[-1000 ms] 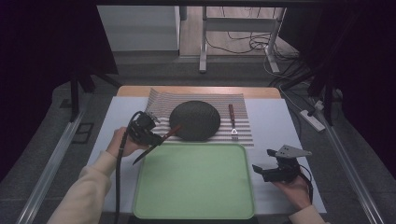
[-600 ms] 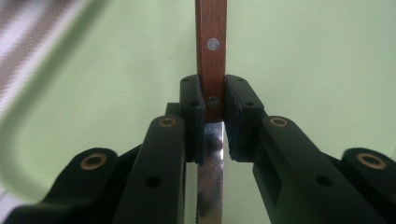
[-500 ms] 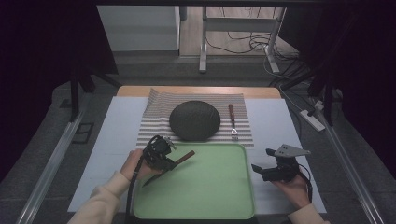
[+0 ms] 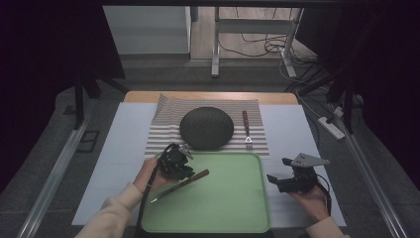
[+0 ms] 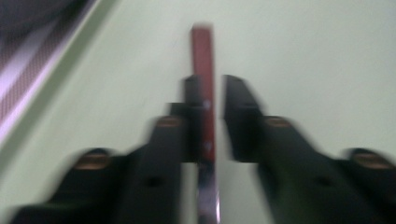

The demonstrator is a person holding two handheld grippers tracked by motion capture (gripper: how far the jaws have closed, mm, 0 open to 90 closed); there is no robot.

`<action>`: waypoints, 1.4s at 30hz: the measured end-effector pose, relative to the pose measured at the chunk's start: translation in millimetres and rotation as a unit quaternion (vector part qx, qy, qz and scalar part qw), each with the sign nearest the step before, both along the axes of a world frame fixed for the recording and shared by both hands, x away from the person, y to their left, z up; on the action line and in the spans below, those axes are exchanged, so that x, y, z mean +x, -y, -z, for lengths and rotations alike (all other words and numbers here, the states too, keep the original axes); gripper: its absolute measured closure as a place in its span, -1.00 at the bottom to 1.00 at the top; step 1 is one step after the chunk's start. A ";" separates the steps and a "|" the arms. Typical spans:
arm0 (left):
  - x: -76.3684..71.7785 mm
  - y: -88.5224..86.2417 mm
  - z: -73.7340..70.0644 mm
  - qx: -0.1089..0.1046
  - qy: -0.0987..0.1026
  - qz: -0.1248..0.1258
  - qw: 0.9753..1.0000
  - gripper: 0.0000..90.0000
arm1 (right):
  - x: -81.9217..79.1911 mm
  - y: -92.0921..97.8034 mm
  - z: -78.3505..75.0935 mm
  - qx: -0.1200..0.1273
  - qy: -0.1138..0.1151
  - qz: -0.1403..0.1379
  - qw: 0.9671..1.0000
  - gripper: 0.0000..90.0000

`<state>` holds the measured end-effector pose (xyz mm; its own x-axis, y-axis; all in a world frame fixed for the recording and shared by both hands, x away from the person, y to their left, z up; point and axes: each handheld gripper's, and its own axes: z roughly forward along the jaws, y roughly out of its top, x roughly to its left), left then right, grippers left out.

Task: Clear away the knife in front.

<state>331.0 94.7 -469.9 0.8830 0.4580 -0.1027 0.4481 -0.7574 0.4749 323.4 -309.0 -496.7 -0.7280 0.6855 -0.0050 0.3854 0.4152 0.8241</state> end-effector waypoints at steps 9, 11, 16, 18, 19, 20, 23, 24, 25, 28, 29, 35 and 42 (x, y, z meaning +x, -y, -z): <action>31.9 52.8 18.0 0.018 -0.013 0.051 0.998 0.97 | -0.4 -0.5 0.7 -0.007 -0.002 0.001 1.000 -0.78; 38.3 56.4 21.3 0.025 -0.016 0.050 0.998 0.97 | -0.6 -0.3 0.7 -0.007 -0.002 0.002 1.000 -0.78; 47.6 51.3 28.9 0.024 -0.028 0.041 0.998 0.98 | -1.6 0.2 0.7 -0.011 -0.002 0.003 1.000 -0.78; 49.8 46.5 30.8 0.028 -0.024 0.031 0.999 0.98 | -1.9 0.3 0.6 -0.011 -0.001 0.004 1.000 -0.78; 51.5 43.0 31.4 0.025 -0.024 0.026 0.999 0.97 | -1.8 0.4 0.7 -0.010 -0.001 0.003 1.000 -0.78; 52.9 39.2 31.9 0.023 -0.025 0.019 0.999 0.97 | -1.9 0.3 0.6 -0.010 -0.001 0.003 1.000 -0.78; 57.2 26.9 32.0 0.024 -0.023 -0.001 0.999 0.97 | -2.0 0.0 0.6 -0.012 0.000 0.003 1.000 -0.78; 58.3 23.1 32.2 0.025 -0.022 -0.007 0.999 0.98 | -1.9 -0.1 0.7 -0.012 0.000 0.003 1.000 -0.78; 59.7 19.3 32.3 0.026 -0.021 -0.012 0.999 0.98 | -1.8 -0.1 0.8 -0.012 -0.001 0.003 1.000 -0.78; 62.6 8.7 33.1 0.025 -0.023 -0.025 0.999 0.98 | -1.6 0.1 0.8 -0.012 -0.001 0.004 1.000 -0.78; 63.1 5.5 33.3 0.026 -0.021 -0.028 0.999 0.97 | -1.7 0.2 0.8 -0.012 -0.001 0.004 1.000 -0.78; 63.7 -12.5 33.3 0.036 -0.018 -0.050 0.998 0.98 | -1.8 0.0 0.9 -0.013 -0.002 0.004 1.000 -0.78; 59.2 -29.3 31.5 0.021 -0.016 -0.066 0.997 0.97 | -1.2 0.0 1.3 -0.013 -0.002 0.004 1.000 -0.78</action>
<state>390.2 124.1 -501.4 0.8108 0.5752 -0.1083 0.5604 -0.7095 0.4273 322.2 -309.0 -498.0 -0.7221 0.6915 -0.0202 0.3920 0.4332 0.8116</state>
